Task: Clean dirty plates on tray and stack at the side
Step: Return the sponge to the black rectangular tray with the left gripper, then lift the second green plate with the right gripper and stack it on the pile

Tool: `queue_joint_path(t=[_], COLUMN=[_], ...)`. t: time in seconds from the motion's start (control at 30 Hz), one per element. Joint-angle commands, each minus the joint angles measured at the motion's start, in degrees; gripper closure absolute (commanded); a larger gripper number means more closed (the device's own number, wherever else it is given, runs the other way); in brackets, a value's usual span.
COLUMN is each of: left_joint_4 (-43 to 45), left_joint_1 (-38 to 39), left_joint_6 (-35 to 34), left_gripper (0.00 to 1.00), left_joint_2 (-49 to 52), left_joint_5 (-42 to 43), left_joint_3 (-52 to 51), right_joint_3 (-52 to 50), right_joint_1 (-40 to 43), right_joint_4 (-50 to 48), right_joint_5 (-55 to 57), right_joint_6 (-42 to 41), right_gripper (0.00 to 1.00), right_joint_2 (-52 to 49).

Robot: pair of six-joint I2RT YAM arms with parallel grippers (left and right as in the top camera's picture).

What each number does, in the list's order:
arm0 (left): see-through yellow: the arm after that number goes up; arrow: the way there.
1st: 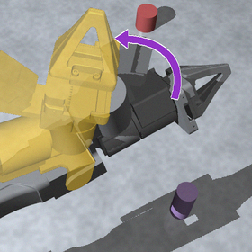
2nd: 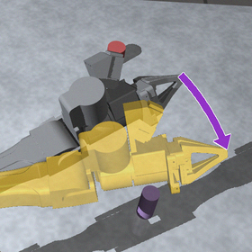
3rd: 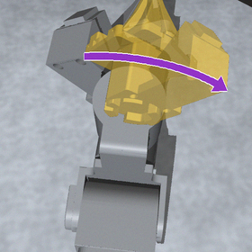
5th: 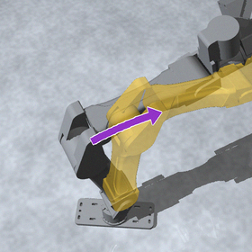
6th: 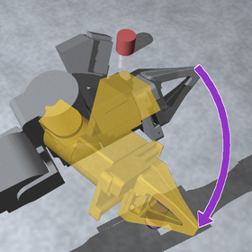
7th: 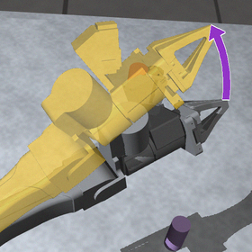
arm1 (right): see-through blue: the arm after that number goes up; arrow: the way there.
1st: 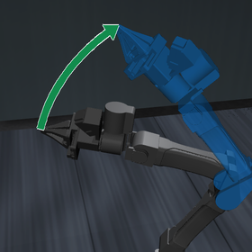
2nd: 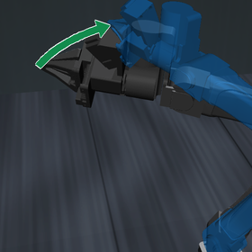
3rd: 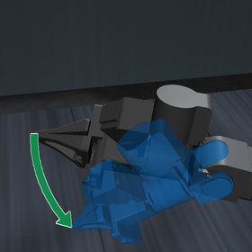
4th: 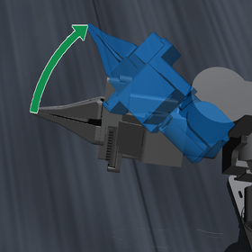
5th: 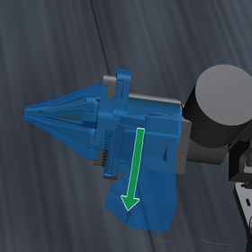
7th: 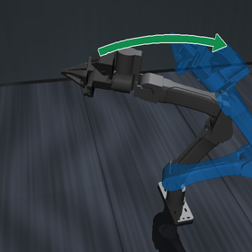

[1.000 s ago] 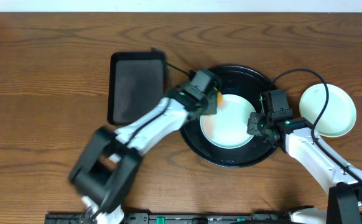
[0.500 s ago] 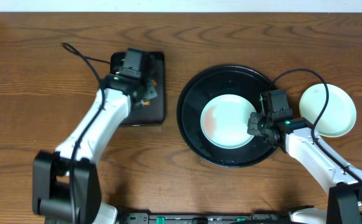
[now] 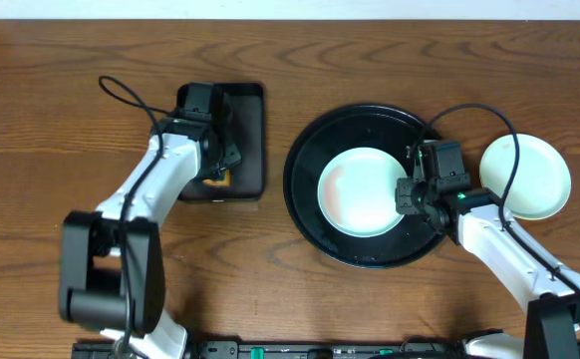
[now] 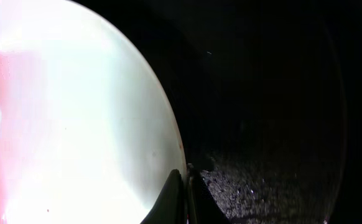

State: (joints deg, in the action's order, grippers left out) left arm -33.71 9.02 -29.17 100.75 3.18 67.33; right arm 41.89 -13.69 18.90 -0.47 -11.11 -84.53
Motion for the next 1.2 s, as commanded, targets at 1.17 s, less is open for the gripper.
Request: queue_joint_path(t=[1.17], left_joint_4=[-6.8], left_joint_1=[-0.11], left_joint_6=[1.29], left_gripper=[0.16], left_joint_2=[-20.31], left_joint_5=[2.38], left_joint_3=[2.23], right_joint_3=[6.86], right_joint_1=[-35.56], right_joint_4=[-2.82], right_joint_5=[57.31], right_joint_6=[45.75], right_gripper=[0.99], right_joint_2=[18.53])
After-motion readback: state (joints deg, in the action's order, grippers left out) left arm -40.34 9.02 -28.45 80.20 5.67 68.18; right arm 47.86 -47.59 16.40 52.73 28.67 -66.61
